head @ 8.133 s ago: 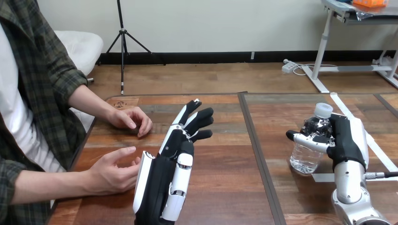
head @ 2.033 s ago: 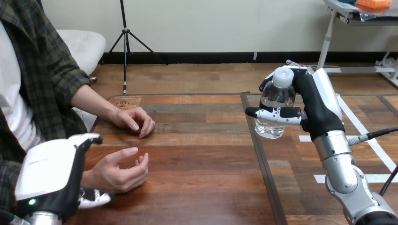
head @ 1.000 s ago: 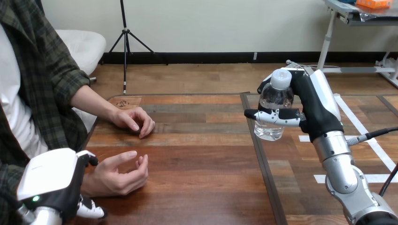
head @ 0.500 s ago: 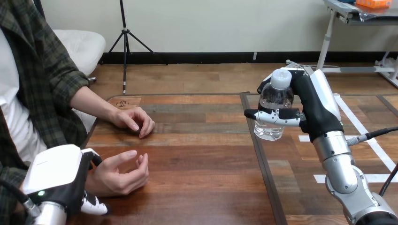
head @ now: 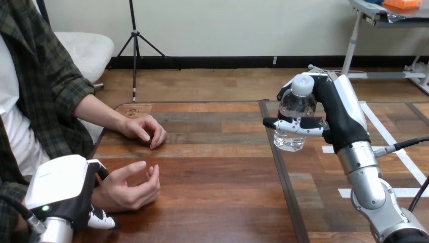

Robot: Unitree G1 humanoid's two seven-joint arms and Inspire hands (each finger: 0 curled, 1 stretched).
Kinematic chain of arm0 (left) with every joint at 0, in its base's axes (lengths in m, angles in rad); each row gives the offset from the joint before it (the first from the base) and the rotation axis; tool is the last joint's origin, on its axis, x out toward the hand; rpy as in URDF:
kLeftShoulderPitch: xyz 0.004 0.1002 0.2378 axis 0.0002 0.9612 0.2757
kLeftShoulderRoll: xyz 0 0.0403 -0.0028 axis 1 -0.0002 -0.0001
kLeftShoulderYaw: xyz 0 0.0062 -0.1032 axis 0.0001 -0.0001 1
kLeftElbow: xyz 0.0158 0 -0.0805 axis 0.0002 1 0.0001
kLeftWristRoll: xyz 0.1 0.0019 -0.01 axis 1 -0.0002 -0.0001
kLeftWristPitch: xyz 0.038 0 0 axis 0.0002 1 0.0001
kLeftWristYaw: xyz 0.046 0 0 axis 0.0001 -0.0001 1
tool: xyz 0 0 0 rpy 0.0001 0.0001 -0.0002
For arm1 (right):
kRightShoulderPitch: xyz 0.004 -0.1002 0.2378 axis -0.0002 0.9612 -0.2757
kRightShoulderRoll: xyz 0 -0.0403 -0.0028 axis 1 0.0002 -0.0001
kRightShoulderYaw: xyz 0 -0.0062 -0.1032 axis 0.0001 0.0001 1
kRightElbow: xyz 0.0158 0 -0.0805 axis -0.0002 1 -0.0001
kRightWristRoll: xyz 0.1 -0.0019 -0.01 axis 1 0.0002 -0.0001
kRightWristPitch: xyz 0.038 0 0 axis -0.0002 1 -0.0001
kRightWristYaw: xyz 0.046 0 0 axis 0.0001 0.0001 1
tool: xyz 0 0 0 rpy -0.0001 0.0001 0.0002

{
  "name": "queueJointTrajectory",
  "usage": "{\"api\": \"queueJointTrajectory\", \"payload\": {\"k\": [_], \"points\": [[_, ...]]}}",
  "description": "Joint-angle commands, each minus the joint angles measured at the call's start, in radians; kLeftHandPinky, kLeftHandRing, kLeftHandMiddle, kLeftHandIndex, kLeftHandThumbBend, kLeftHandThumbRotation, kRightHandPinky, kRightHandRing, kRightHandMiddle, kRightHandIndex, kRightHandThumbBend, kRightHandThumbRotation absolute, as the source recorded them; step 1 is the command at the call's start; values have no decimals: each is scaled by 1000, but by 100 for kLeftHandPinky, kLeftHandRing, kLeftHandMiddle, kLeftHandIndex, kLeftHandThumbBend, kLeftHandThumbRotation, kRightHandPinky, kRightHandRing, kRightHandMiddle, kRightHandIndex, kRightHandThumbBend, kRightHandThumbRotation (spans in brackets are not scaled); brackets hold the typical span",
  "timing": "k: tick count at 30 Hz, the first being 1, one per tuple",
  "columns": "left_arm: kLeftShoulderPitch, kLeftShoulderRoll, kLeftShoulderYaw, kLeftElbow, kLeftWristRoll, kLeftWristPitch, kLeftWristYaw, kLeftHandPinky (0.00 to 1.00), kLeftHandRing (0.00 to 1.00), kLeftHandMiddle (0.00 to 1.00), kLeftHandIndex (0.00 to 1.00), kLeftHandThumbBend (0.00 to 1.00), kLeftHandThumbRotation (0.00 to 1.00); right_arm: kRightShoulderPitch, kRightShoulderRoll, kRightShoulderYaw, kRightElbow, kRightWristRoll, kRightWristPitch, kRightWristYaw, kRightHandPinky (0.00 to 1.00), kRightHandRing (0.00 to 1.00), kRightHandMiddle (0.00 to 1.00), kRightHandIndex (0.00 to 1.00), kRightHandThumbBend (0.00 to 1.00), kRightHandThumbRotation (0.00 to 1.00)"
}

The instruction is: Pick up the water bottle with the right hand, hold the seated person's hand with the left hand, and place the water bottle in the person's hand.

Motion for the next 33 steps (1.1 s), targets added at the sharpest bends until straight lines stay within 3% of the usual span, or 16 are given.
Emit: {"api": "queueJointTrajectory", "payload": {"k": [1,18,27,33], "points": [[-45,2,-33,48,8,11,29,54,58,62,62,93,0,-50,-5,-14,-47,19,-32,-8,37,41,44,41,75,0],[-70,18,-77,123,31,46,59,54,58,61,63,93,0,-47,-7,-14,-54,15,-33,-11,37,40,44,41,75,0],[-84,21,-112,148,78,113,22,54,57,60,64,93,0,-45,-6,-17,-55,23,-37,-3,37,41,45,41,75,0],[-99,24,-140,164,122,171,-42,57,60,63,66,92,0,-45,-7,-17,-53,23,-41,-4,38,41,45,41,75,0]]}}
